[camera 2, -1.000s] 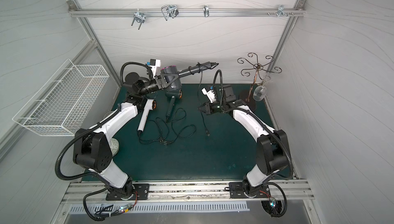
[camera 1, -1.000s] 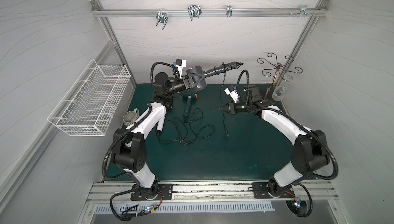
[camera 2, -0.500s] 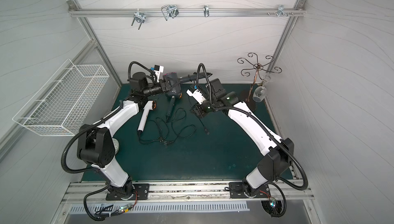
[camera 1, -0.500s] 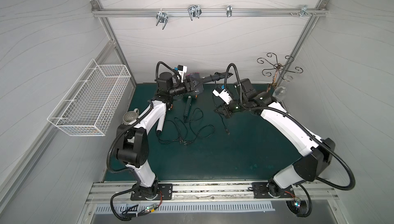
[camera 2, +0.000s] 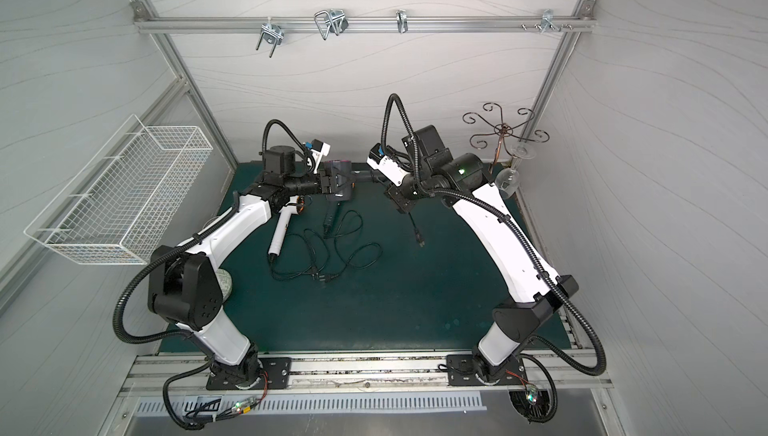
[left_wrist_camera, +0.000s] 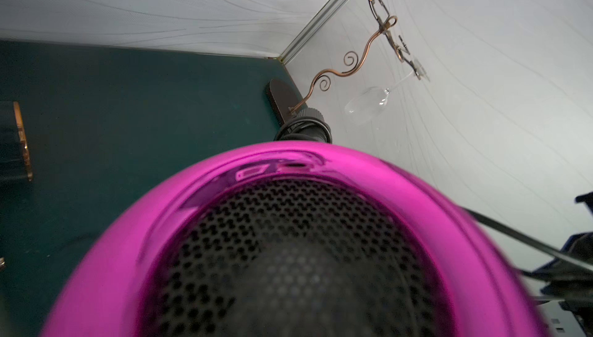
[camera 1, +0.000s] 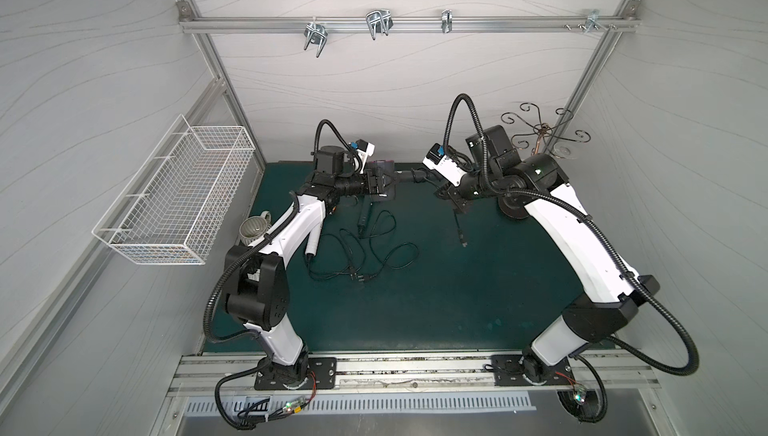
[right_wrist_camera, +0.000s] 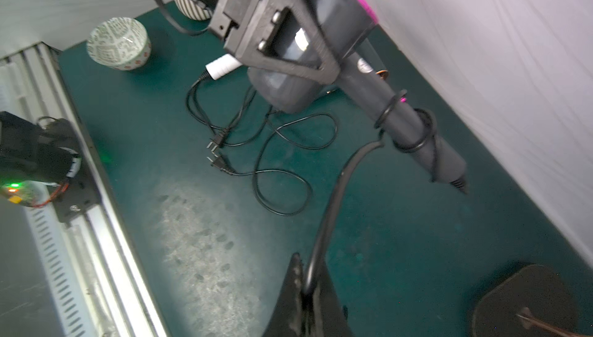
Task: Wrap the cord around the hair dryer
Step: Wrap the power cord around the hair dryer.
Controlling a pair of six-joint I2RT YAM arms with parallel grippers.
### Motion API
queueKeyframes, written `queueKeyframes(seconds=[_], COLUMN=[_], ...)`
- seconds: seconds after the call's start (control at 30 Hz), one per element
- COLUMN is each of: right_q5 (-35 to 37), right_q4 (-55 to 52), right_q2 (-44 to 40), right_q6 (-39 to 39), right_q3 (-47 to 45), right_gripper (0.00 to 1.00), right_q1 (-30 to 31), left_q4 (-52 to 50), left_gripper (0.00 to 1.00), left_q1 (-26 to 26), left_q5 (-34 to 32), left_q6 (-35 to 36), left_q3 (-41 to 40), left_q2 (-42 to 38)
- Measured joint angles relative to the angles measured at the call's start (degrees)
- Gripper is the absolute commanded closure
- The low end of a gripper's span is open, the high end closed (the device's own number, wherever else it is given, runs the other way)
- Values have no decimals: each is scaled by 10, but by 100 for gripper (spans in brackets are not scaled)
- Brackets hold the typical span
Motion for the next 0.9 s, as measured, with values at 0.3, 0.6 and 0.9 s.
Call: queueKeyframes(seconds=[0.3,0.6,0.9], right_q5=[93,59,-127], right_q4=[29,85,99], right_q2=[43,94,131], right_q6=[-74,-148,-113], right_q3=[72,84,71], right_gripper=[100,100,100], right_q1=[-12,-80,-146], left_q4=[-79,-129,-162], left_gripper=[100,100,100], left_q1=[-56,-87,-94], left_q5=[-8,24,67], left_q6=[66,115,129], left_q3=[-49,-50,-27], left_q2=[-59,-82,-88])
